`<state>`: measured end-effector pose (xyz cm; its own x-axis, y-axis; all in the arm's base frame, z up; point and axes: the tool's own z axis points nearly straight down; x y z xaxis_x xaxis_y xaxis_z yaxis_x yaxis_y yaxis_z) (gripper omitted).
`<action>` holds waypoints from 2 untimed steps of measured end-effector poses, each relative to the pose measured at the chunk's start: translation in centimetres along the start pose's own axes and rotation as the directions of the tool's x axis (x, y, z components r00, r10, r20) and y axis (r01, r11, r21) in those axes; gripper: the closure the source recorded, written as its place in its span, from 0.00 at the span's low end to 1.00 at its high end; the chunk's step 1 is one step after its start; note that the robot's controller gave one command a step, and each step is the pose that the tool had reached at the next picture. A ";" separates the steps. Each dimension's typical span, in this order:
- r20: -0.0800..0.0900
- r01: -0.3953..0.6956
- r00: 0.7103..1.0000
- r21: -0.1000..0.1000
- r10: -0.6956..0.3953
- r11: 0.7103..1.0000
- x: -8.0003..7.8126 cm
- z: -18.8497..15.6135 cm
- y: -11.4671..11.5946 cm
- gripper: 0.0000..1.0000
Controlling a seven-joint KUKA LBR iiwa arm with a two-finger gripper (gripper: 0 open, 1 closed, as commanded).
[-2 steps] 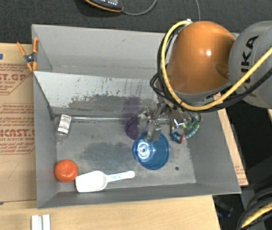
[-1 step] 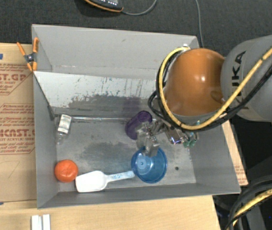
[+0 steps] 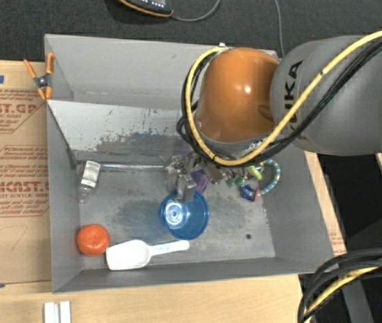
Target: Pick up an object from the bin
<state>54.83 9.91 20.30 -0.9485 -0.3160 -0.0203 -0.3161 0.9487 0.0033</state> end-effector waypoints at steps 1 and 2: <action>0.004 0.172 0.985 0.001 -0.172 0.985 4.3 1.9 -4.1 1.00; 0.002 0.170 0.985 0.000 -0.170 0.985 4.3 2.0 -5.1 1.00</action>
Offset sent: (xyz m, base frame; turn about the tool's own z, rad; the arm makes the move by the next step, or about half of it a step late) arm -0.0117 -0.0213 -0.0152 -0.0753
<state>52.38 3.69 18.21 -0.8808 -0.4729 -0.0225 -0.4731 0.8810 -0.0006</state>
